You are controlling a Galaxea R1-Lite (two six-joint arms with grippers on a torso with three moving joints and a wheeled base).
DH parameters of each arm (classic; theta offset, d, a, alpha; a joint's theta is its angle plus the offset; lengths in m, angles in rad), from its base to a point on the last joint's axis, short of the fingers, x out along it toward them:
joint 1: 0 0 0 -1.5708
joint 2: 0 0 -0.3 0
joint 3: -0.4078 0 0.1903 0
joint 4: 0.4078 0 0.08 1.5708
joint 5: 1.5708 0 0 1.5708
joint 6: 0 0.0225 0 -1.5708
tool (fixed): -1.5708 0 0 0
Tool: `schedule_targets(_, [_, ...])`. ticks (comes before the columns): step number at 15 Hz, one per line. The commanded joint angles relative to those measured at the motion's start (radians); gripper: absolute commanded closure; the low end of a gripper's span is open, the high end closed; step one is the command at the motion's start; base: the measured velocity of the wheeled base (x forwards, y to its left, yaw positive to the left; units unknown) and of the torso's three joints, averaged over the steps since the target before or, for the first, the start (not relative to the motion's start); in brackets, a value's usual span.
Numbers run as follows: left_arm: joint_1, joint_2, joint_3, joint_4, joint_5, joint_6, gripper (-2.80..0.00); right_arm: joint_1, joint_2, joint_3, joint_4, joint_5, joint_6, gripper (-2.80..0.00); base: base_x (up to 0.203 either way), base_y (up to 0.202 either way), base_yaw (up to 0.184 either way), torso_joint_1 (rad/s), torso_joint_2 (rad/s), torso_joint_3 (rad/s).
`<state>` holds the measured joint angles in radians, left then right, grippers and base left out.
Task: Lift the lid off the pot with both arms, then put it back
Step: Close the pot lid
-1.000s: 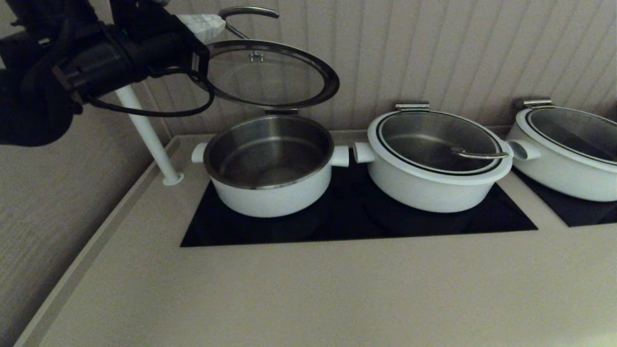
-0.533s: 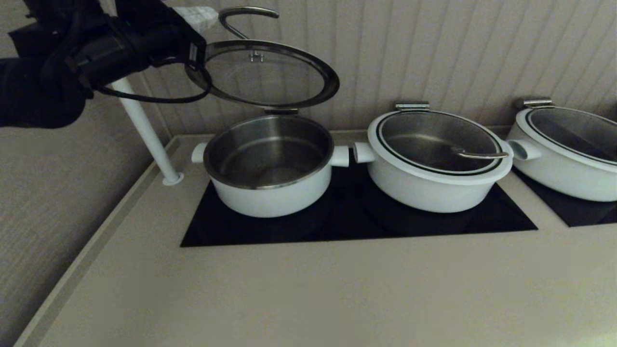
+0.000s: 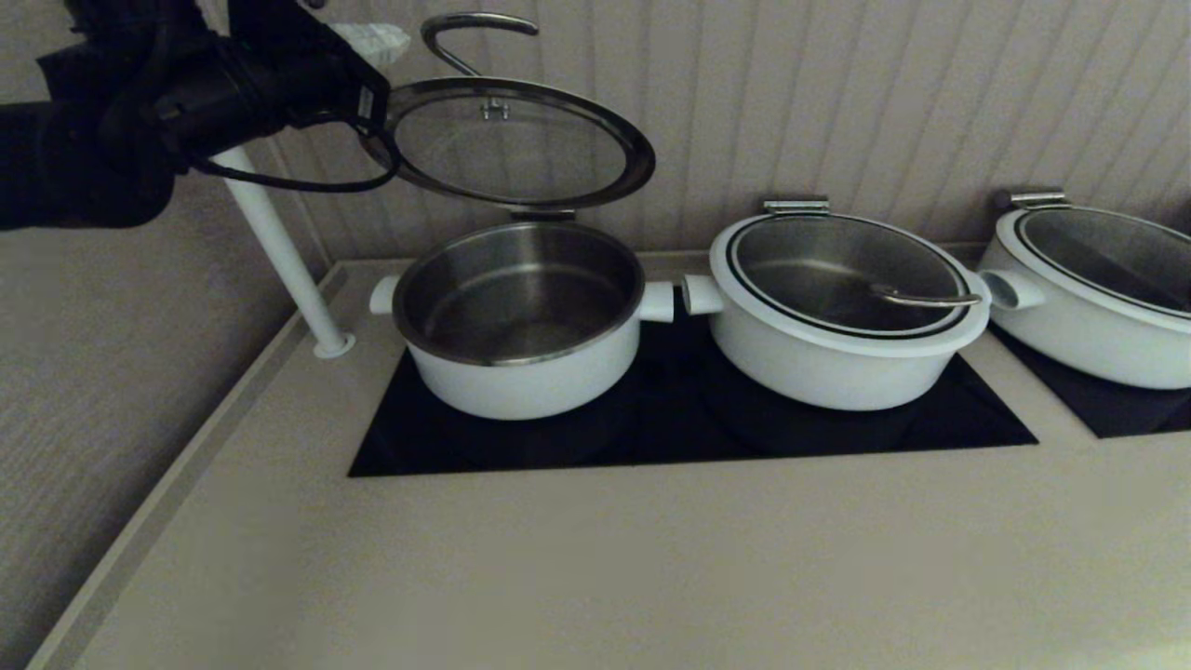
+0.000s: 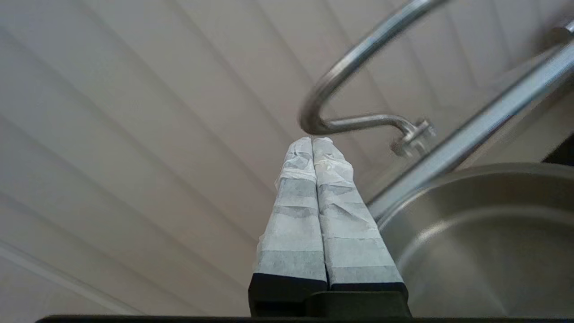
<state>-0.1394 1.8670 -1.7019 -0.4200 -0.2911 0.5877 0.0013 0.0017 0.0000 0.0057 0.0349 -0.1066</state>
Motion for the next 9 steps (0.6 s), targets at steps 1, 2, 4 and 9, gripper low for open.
schedule_targets(1, [0.004,0.016,0.007,-0.005,-0.002,0.003,0.0,0.0,0.001,0.0,0.0,0.0,-0.001,0.0,0.0,0.0,0.0,0.0,0.0,0.0])
schedule_targets(2, [0.004,0.019,0.007,-0.005,-0.002,0.003,0.0,0.0,0.001,0.0,0.0,0.0,-0.001,0.0,0.0,0.0,0.0,0.0,0.0,0.0])
schedule_targets(4, [0.003,0.031,0.007,-0.008,-0.002,0.003,0.0,0.0,0.001,0.0,0.0,0.0,-0.001,0.0,0.0,0.0,0.0,0.0,0.0,0.0])
schedule_targets(9, [0.003,0.031,0.008,-0.006,-0.002,0.003,0.0,0.0,0.001,0.0,0.0,0.0,-0.001,0.0,0.0,0.0,0.0,0.0,0.0,0.0])
